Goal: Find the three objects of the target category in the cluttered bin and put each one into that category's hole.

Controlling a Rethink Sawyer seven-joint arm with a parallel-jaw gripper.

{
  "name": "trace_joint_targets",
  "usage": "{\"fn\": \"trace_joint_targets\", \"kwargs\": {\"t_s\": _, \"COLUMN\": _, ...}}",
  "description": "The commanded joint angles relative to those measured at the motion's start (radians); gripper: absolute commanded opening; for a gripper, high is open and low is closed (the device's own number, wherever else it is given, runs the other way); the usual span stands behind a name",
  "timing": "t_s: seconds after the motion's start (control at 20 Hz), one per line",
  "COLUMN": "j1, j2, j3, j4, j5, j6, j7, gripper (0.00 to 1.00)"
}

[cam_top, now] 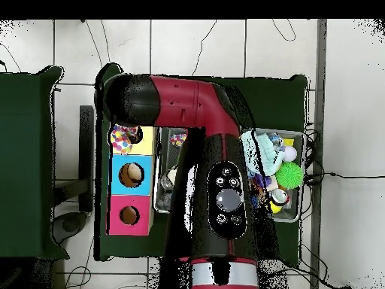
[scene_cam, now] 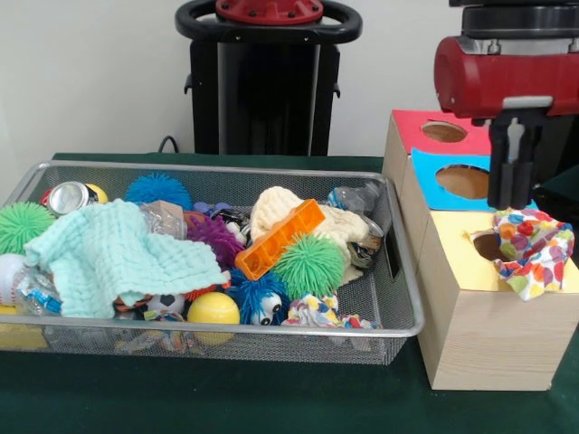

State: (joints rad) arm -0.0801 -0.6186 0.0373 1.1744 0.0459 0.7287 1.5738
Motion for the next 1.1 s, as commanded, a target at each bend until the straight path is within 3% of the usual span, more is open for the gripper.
{"fn": "trace_joint_targets", "kwargs": {"t_s": 0.05, "j1": -0.033, "j2": 0.06, "j3": 0.084, "j4": 0.127, "j5": 0.084, "j6": 0.121, "j7": 0.171, "gripper": 0.0}}
{"fn": "trace_joint_targets", "kwargs": {"t_s": 0.45, "j1": -0.048, "j2": 0.097, "j3": 0.134, "j4": 0.154, "j5": 0.162, "j6": 0.114, "j7": 0.124, "gripper": 0.0}}
{"fn": "trace_joint_targets", "kwargs": {"t_s": 1.1, "j1": -0.036, "j2": 0.179, "j3": 0.143, "j4": 0.116, "j5": 0.181, "j6": 0.11, "j7": 0.113, "gripper": 0.0}}
